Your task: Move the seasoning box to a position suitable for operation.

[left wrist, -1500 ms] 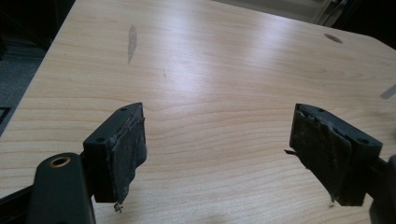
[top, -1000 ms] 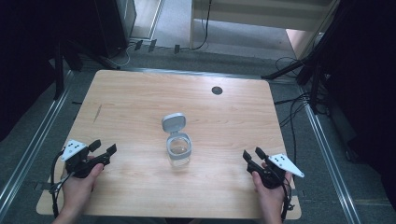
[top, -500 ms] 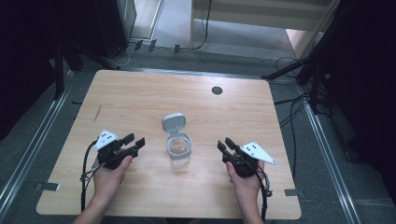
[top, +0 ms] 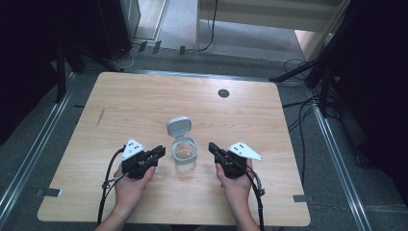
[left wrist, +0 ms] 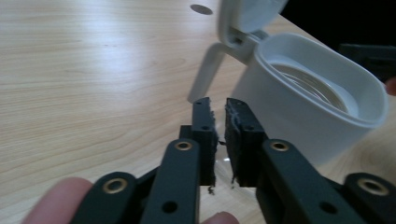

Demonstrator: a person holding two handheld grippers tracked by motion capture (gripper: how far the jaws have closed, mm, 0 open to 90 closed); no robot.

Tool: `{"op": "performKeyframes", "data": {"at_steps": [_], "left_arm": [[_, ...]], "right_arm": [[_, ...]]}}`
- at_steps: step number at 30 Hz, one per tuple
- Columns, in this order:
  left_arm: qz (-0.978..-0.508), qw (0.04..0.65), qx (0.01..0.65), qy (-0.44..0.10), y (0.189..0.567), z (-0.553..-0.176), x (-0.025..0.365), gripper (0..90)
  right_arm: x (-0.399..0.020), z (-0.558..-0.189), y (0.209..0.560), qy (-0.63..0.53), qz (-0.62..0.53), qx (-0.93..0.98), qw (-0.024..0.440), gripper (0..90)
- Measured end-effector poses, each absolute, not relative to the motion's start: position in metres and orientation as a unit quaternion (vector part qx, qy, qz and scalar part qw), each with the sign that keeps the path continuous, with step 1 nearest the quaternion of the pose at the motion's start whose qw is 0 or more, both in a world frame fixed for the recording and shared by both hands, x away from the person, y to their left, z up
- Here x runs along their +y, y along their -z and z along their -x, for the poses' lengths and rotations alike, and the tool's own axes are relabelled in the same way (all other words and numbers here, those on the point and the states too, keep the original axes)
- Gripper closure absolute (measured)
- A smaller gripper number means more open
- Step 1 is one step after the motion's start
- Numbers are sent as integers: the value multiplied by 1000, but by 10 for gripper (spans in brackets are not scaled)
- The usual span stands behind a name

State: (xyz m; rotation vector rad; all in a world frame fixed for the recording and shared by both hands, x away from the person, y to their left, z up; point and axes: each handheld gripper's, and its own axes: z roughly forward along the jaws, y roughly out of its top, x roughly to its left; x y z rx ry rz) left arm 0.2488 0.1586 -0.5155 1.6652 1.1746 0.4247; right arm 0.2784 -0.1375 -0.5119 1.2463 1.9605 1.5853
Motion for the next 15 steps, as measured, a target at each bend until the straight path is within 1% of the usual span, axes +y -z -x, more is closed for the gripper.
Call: {"op": "performKeyframes", "data": {"at_steps": [3,6,11,15], "left_arm": [[-698,502,480,-173,516,-247,156,898],[-707,501,471,-165,517,-245,150,900],[-716,498,461,-167,516,-245,144,900],[-716,497,460,-169,515,-244,141,900]], "right_arm": [[-134,-279,513,-554,-435,690,166,900],[-128,-280,513,-556,-430,694,156,900],[-117,-276,515,-551,-412,710,152,900],[-111,-270,517,-546,-407,715,158,900]]}}
